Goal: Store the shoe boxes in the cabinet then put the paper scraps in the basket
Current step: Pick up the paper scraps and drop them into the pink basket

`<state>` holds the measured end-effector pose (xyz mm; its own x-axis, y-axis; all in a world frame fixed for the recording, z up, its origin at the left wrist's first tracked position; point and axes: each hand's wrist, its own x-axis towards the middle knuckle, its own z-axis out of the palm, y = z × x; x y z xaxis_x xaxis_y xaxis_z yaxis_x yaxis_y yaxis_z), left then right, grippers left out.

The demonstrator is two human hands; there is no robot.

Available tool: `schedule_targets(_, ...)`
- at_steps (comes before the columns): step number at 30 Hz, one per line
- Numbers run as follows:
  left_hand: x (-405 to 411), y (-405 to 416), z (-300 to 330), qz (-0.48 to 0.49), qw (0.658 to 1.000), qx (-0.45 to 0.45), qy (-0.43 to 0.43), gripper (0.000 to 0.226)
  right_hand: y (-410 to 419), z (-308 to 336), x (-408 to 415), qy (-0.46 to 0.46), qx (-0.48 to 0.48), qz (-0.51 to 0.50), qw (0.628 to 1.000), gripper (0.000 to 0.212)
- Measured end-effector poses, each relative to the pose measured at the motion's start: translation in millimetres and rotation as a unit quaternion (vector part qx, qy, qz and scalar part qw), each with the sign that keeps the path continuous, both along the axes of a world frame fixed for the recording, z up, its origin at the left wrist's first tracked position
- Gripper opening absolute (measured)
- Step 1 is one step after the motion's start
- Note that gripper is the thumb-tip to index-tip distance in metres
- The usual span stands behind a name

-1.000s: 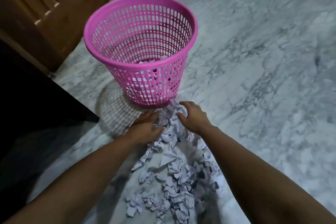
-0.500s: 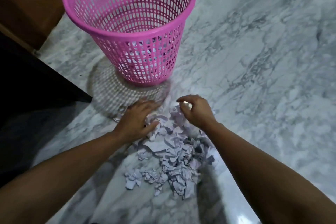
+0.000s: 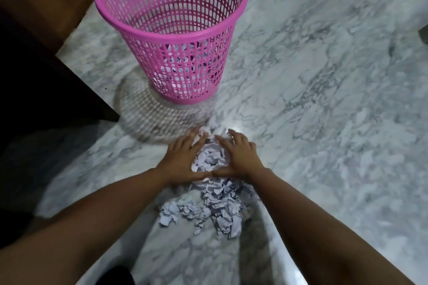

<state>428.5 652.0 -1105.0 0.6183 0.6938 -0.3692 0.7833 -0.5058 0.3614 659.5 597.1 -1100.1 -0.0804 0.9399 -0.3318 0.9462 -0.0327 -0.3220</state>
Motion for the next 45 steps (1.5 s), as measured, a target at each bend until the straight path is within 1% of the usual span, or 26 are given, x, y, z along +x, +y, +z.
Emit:
schedule_targets(1,5,-4,-3,-0.005,1.000,0.016,0.006,0.109,-4,-4,-6,-0.024,0.012,0.021,0.999,0.105)
schedule_targets(3,13,-14,-7,-0.005,0.999,0.050,0.005,0.092,-12,-13,-16,-0.034,0.051,0.016,0.998,0.085)
schedule_targets(5,17,-23,-11,0.002,0.998,0.069,-0.005,0.077,-20,-20,-22,-0.036,0.084,0.007,0.996,0.077)
schedule_targets(6,19,-26,-12,0.012,0.998,0.067,-0.015,0.071,-21,-22,-24,-0.034,0.084,0.006,0.996,0.073)
schedule_targets(9,23,-26,-8,0.052,0.997,0.021,-0.059,0.053,-21,-19,-26,0.022,0.049,-0.017,0.998,0.059)
schedule_targets(11,23,-20,-4,0.054,0.996,0.004,-0.070,0.041,-20,-15,-22,0.067,0.038,-0.048,0.996,0.049)
schedule_targets(14,16,-11,0,0.053,0.994,0.035,-0.094,0.020,-22,-11,-7,0.109,0.035,-0.085,0.990,0.033)
schedule_targets(16,11,-4,5,0.076,0.989,0.054,-0.116,0.006,-25,-8,7,0.131,0.052,-0.137,0.980,0.021)
schedule_targets(17,9,-1,8,0.085,0.986,0.060,-0.127,0.004,-27,-5,14,0.147,0.062,-0.173,0.972,0.018)
schedule_targets(19,9,7,17,0.095,0.982,0.071,-0.145,0.006,-26,4,25,0.183,0.082,-0.241,0.950,0.018)
schedule_targets(21,13,11,27,0.096,0.978,0.079,-0.169,0.007,-17,16,30,0.226,0.105,-0.284,0.926,0.019)
schedule_targets(24,22,14,49,0.085,0.967,0.089,-0.223,0.016,5,47,22,0.328,0.140,-0.320,0.878,0.020)
schedule_targets(27,33,25,82,0.089,0.951,0.130,-0.268,0.016,29,85,9,0.422,0.174,-0.339,0.822,0.025)
schedule_targets(29,42,37,109,0.105,0.928,0.162,-0.319,0.020,46,114,1,0.482,0.199,-0.348,0.779,0.026)
schedule_targets(31,50,53,140,0.136,0.899,0.188,-0.371,0.019,59,147,-7,0.531,0.226,-0.352,0.737,0.026)
schedule_targets(33,56,71,175,0.165,0.869,0.217,-0.414,0.011,74,179,-12,0.553,0.257,-0.338,0.716,0.024)
schedule_targets(35,59,95,215,0.200,0.832,0.244,-0.456,0.014,97,211,-15,0.553,0.293,-0.307,0.717,0.023)
schedule_targets(37,59,121,254,0.232,0.792,0.286,-0.488,0.014,125,239,-15,0.528,0.351,-0.257,0.730,0.025)
schedule_targets(39,56,147,289,0.258,0.754,0.343,-0.497,0.014,155,264,-16,0.486,0.413,-0.213,0.740,0.026)
schedule_targets(40,54,161,301,0.278,0.744,0.352,-0.495,0.018,169,276,-18,0.465,0.434,-0.197,0.746,0.026)
schedule_targets(41,51,178,307,0.303,0.745,0.345,-0.483,0.025,183,287,-21,0.441,0.446,-0.186,0.757,0.025)
schedule_targets(42,48,191,312,0.327,0.758,0.326,-0.461,0.032,196,296,-24,0.414,0.449,-0.179,0.772,0.023)
schedule_targets(43,44,204,314,0.345,0.782,0.302,-0.422,0.040,211,300,-26,0.375,0.434,-0.174,0.800,0.022)
schedule_targets(44,40,216,314,0.346,0.821,0.271,-0.365,0.046,226,301,-26,0.322,0.399,-0.166,0.843,0.023)
schedule_targets(45,36,224,313,0.332,0.873,0.224,-0.280,0.048,238,299,-26,0.254,0.345,-0.147,0.892,0.029)
